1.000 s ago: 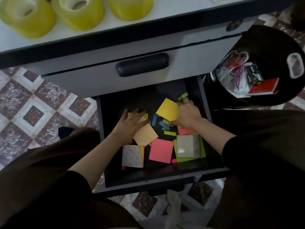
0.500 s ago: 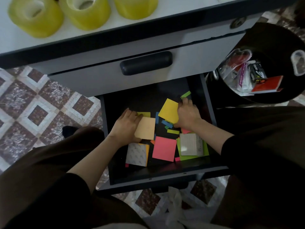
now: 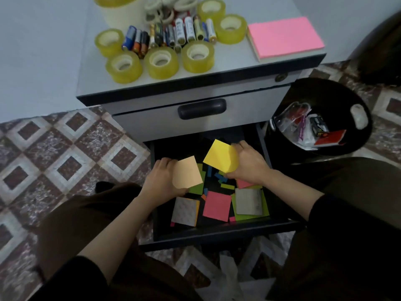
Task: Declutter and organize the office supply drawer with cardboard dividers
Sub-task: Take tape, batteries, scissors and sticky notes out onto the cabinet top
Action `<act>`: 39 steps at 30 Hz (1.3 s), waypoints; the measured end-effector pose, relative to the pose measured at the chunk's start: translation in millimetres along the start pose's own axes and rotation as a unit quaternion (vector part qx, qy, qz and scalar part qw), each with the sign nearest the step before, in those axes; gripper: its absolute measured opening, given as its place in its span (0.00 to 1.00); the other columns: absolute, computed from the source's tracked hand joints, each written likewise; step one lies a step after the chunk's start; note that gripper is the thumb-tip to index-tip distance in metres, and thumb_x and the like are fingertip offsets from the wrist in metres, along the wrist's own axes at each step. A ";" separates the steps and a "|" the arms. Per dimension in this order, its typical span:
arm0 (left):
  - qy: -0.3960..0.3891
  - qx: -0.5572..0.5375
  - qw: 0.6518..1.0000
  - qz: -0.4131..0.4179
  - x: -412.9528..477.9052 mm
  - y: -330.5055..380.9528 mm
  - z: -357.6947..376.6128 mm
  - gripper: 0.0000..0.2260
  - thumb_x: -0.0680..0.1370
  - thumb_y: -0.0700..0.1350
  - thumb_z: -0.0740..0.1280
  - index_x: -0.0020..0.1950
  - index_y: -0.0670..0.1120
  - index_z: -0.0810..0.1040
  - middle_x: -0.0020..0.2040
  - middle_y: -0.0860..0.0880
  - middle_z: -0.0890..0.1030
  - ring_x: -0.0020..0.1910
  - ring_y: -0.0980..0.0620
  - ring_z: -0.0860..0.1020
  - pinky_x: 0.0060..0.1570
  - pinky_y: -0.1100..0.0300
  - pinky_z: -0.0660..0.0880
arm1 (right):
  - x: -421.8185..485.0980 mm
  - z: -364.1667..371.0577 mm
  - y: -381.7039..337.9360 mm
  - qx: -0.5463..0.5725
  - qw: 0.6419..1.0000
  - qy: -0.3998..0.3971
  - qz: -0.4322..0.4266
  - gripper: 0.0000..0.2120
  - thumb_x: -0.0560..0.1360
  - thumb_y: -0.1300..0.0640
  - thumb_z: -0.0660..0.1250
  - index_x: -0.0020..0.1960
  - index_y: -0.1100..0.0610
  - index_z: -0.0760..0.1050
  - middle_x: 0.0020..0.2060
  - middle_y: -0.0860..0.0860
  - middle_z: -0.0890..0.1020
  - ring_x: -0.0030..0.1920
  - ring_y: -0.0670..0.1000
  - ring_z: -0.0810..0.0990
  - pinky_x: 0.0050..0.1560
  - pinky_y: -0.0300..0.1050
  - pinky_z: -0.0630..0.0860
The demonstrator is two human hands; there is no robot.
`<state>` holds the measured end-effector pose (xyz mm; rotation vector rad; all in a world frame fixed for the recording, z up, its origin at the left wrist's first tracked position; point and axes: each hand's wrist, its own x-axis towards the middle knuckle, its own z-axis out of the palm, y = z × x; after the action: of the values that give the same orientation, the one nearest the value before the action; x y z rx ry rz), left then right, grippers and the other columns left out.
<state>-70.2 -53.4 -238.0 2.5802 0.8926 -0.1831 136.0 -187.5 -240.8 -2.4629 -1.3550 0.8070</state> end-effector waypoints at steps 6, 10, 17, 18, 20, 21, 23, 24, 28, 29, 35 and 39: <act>0.040 -0.007 0.999 0.017 -15.5 24.2 -30.7 0.38 0.65 0.55 0.76 0.69 0.41 0.66 0.64 0.45 0.69 0.64 0.46 0.66 0.61 0.54 0.67 | -32.8 -43.6 -10.1 0.004 0.999 0.026 -0.023 0.44 0.62 0.47 0.78 0.71 0.58 0.62 0.60 0.53 0.68 0.59 0.54 0.71 0.56 0.46 0.72; 0.052 0.008 0.998 0.037 -20.2 42.7 -58.2 0.40 0.66 0.59 0.74 0.71 0.43 0.64 0.66 0.46 0.68 0.65 0.48 0.65 0.63 0.58 0.64 | -55.1 -83.6 -15.3 0.018 0.997 0.036 -0.063 0.37 0.60 0.55 0.78 0.66 0.59 0.68 0.57 0.54 0.73 0.59 0.55 0.72 0.57 0.47 0.71; 0.062 0.005 0.994 0.092 -20.5 88.8 -129.8 0.46 0.57 0.72 0.64 0.69 0.48 0.67 0.62 0.51 0.70 0.62 0.52 0.67 0.55 0.60 0.65 | -90.5 -175.9 -24.9 -0.045 0.990 0.073 -0.109 0.39 0.58 0.52 0.79 0.66 0.54 0.70 0.57 0.52 0.74 0.60 0.52 0.71 0.58 0.44 0.67; 0.072 0.015 0.992 0.104 -18.1 94.8 -140.4 0.45 0.58 0.71 0.66 0.69 0.48 0.67 0.61 0.51 0.69 0.62 0.52 0.67 0.55 0.61 0.65 | -92.2 -188.6 -24.2 -0.053 0.988 0.088 -0.115 0.38 0.58 0.53 0.79 0.66 0.53 0.70 0.56 0.52 0.75 0.59 0.52 0.72 0.58 0.46 0.68; 0.095 0.044 0.987 0.124 -10.7 106.2 -161.8 0.41 0.62 0.67 0.71 0.69 0.48 0.67 0.61 0.51 0.69 0.61 0.52 0.67 0.55 0.61 0.65 | -90.7 -213.5 -21.5 -0.076 0.984 0.120 -0.111 0.40 0.58 0.53 0.79 0.68 0.52 0.69 0.59 0.53 0.75 0.61 0.55 0.72 0.60 0.49 0.68; 0.111 0.058 0.983 0.135 -5.9 111.9 -173.1 0.40 0.63 0.66 0.71 0.68 0.48 0.67 0.60 0.51 0.69 0.61 0.51 0.68 0.54 0.61 0.64 | -86.0 -225.7 -18.7 -0.087 0.982 0.134 -0.097 0.42 0.59 0.54 0.79 0.70 0.51 0.67 0.62 0.54 0.74 0.63 0.55 0.71 0.62 0.48 0.68; 0.145 0.078 0.976 0.143 5.1 119.6 -193.1 0.39 0.63 0.66 0.72 0.67 0.47 0.69 0.59 0.49 0.70 0.59 0.50 0.68 0.51 0.62 0.63 | -73.4 -249.0 -14.9 -0.088 0.983 0.147 -0.071 0.43 0.60 0.54 0.79 0.71 0.50 0.66 0.64 0.52 0.73 0.65 0.55 0.70 0.63 0.46 0.67; 0.157 0.082 0.974 0.139 10.6 122.6 -203.2 0.39 0.63 0.66 0.72 0.67 0.47 0.69 0.57 0.49 0.71 0.58 0.51 0.68 0.50 0.62 0.62 | -65.2 -260.1 -14.4 -0.081 0.984 0.145 -0.062 0.43 0.60 0.54 0.79 0.71 0.50 0.65 0.66 0.51 0.72 0.65 0.55 0.70 0.62 0.44 0.66; 0.168 0.068 0.977 0.111 28.5 128.8 -233.1 0.42 0.60 0.71 0.68 0.66 0.47 0.71 0.53 0.51 0.70 0.56 0.51 0.68 0.50 0.60 0.62 | -34.1 -284.8 -20.9 -0.136 0.985 0.097 -0.038 0.42 0.63 0.53 0.78 0.73 0.48 0.62 0.70 0.50 0.68 0.68 0.55 0.66 0.61 0.43 0.65; 0.171 0.074 0.976 0.112 32.2 129.6 -238.3 0.43 0.59 0.73 0.66 0.66 0.47 0.71 0.53 0.51 0.70 0.55 0.51 0.68 0.49 0.60 0.62 | -28.3 -287.7 -23.7 -0.156 0.984 0.082 -0.031 0.41 0.65 0.53 0.77 0.73 0.48 0.61 0.70 0.51 0.68 0.68 0.56 0.66 0.61 0.43 0.65; 0.177 0.079 0.976 0.102 42.7 127.0 -248.7 0.39 0.63 0.65 0.71 0.69 0.47 0.69 0.50 0.51 0.69 0.49 0.54 0.66 0.47 0.61 0.62 | -9.0 -294.1 -28.6 -0.196 0.980 0.029 -0.004 0.39 0.68 0.57 0.74 0.74 0.47 0.59 0.69 0.54 0.67 0.66 0.57 0.66 0.53 0.41 0.64; 0.162 0.084 0.979 0.096 43.0 125.9 -247.4 0.40 0.65 0.66 0.70 0.71 0.47 0.66 0.55 0.51 0.70 0.53 0.55 0.66 0.49 0.62 0.61 | -4.6 -290.2 -27.6 -0.187 0.982 0.010 -0.008 0.41 0.68 0.54 0.75 0.75 0.48 0.58 0.71 0.53 0.65 0.69 0.57 0.64 0.59 0.43 0.64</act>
<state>39.4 -16.9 18.0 2.8873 0.7549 0.2330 276.7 -155.4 12.5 -2.7210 -1.6454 0.5607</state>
